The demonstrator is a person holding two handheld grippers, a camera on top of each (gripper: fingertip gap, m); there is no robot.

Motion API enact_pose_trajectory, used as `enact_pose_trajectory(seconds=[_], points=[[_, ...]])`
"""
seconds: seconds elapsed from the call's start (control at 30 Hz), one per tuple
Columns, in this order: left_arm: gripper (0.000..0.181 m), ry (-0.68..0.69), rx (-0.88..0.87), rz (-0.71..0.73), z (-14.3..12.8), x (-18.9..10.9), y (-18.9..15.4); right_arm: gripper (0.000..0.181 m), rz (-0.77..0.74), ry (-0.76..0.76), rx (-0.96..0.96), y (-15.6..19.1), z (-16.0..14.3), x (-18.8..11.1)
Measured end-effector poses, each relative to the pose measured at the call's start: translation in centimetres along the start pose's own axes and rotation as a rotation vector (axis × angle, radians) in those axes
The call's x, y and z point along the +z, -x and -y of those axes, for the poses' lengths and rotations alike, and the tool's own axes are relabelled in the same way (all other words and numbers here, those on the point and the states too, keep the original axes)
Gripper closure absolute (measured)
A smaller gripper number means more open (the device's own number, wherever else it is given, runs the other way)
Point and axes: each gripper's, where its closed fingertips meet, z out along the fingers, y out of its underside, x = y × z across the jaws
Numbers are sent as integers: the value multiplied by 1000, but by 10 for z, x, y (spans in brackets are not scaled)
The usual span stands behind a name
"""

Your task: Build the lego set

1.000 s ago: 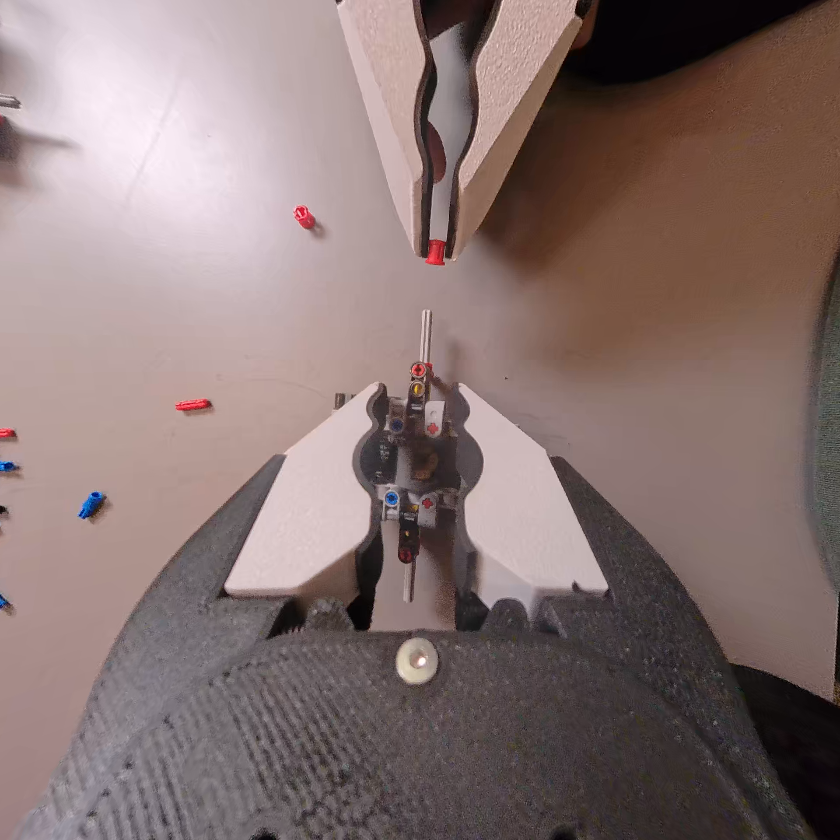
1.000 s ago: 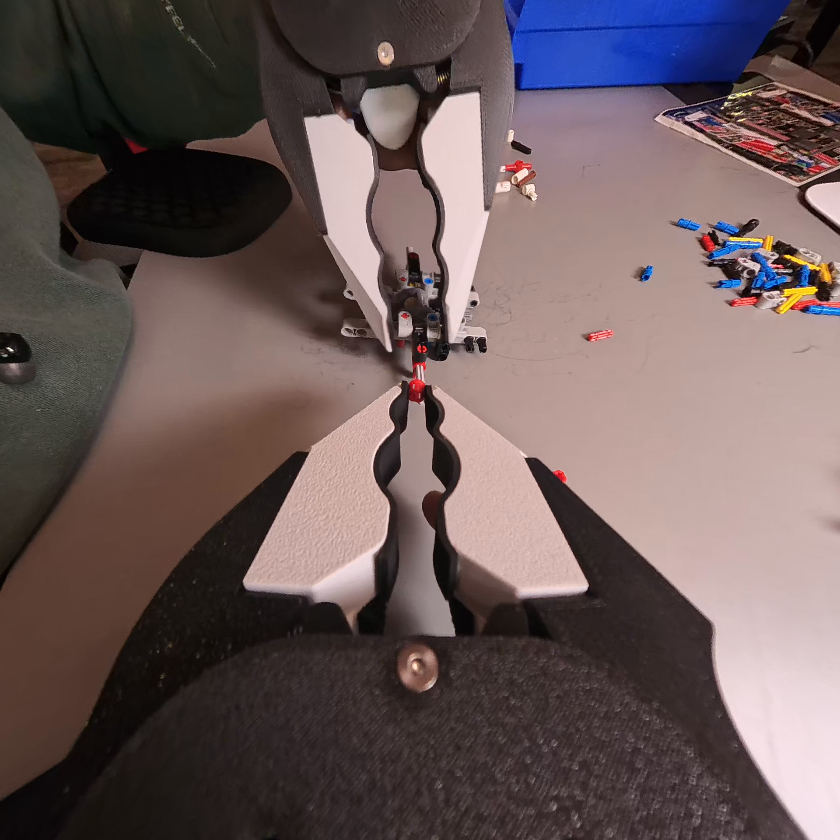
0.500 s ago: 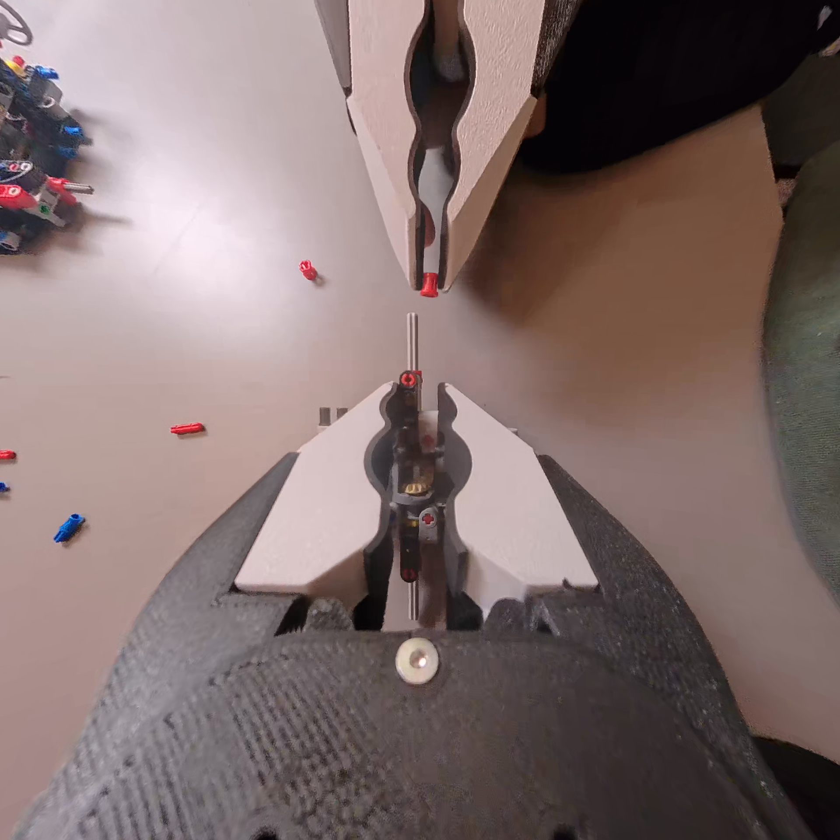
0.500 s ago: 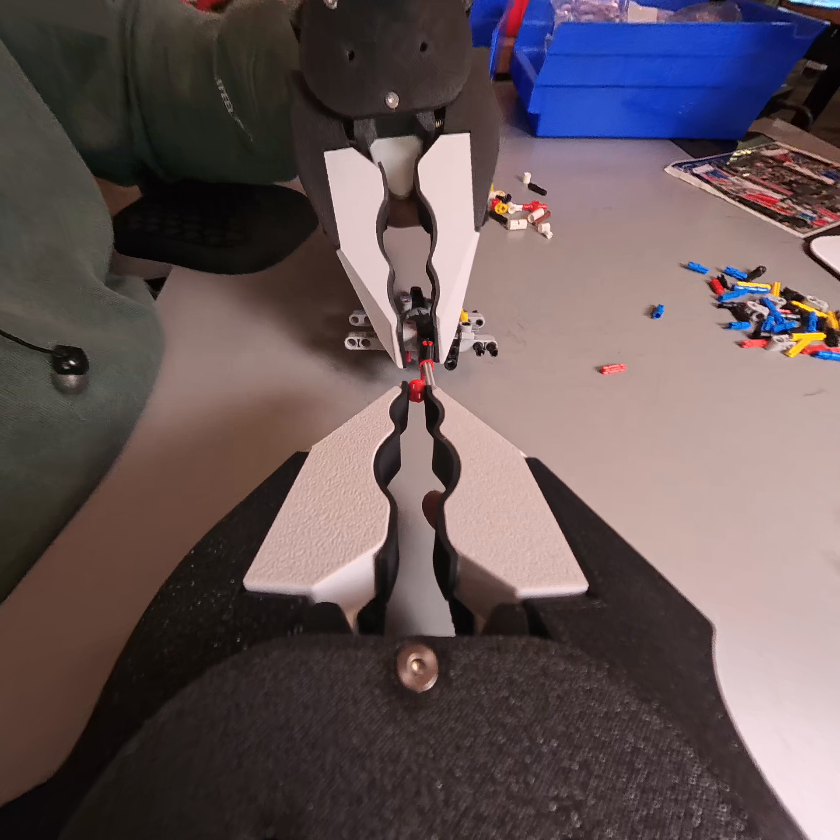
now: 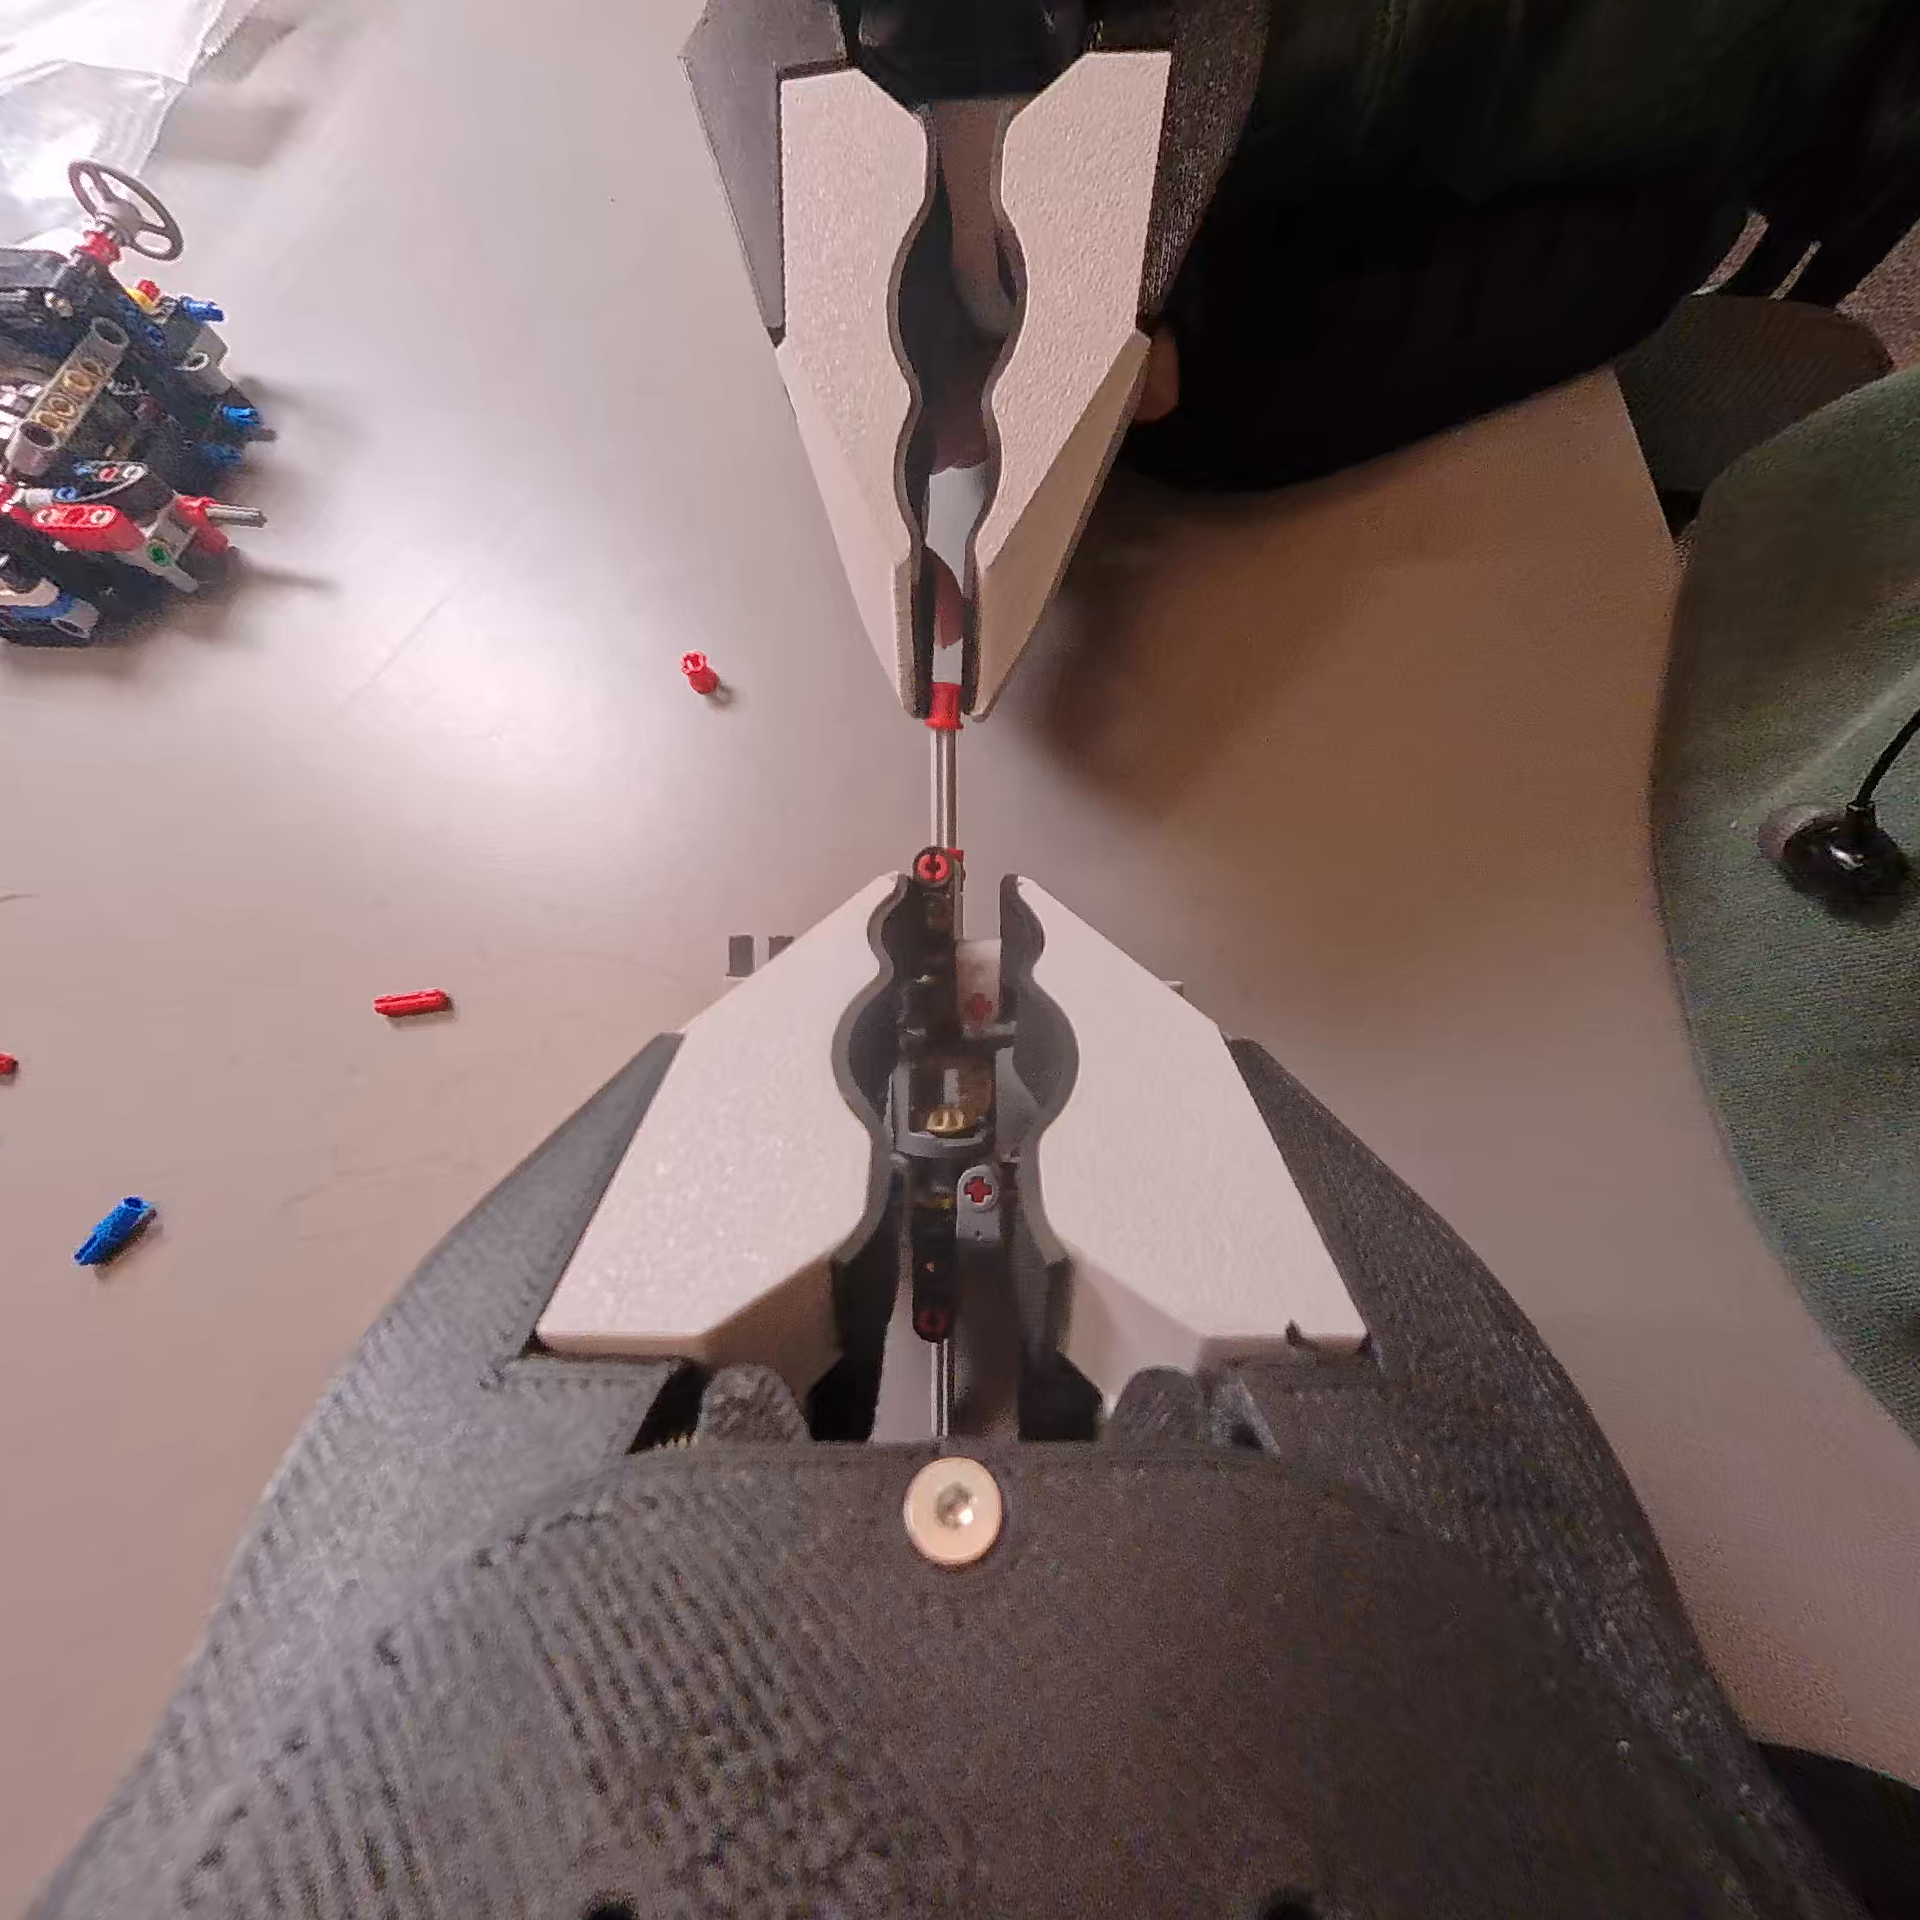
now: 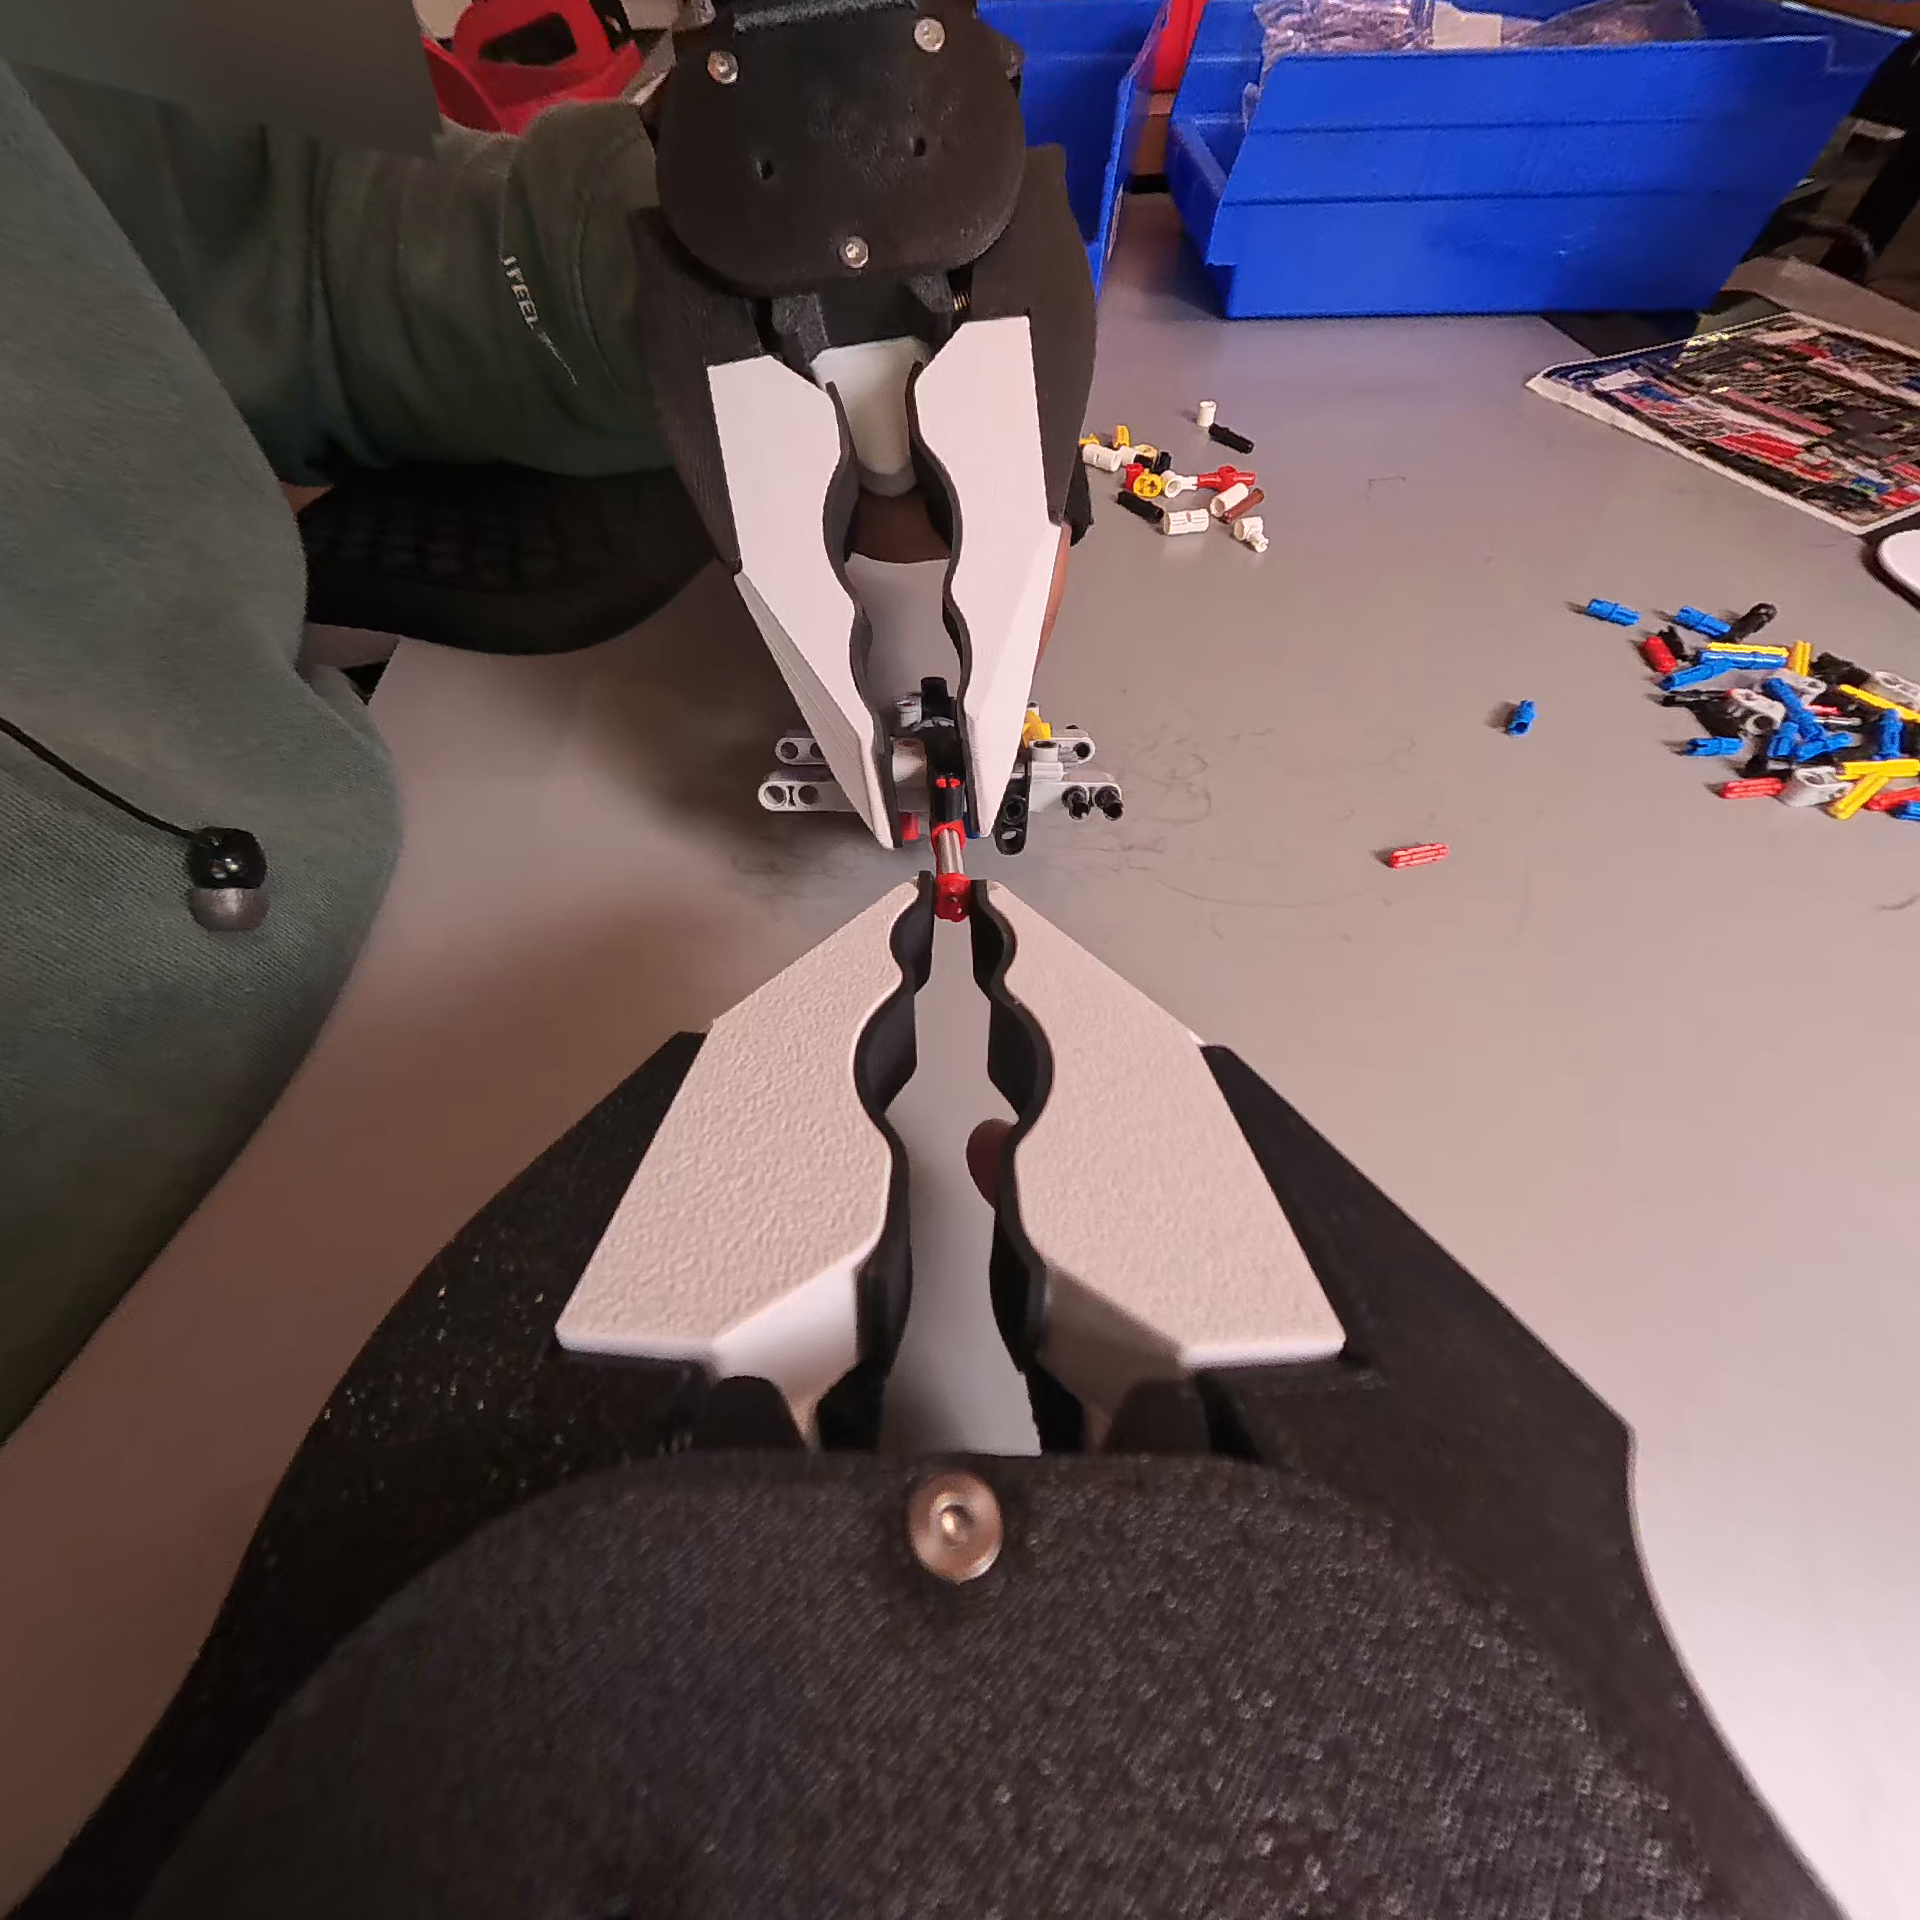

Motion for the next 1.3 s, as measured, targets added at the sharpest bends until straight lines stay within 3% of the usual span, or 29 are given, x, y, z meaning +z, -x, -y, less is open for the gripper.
enact_pose_trajectory(seconds=[0.73, 0.87, 1.07, 1.3], points=[[162, 28, 7, 21, -10, -1, 4, 176, -64, 18, -39, -7, -2, -4], [160, -74, -59, 28, 4, -12, 6, 176, -74, -12, -43, -7, 5, -5], [160, -338, -257, -31, 38, -21, 3, 176, -20, -198, 20, 6, 41, -6], [167, -450, -368, -151, 50, -21, -8, 176, 27, -226, 56, 13, 44, -1]])
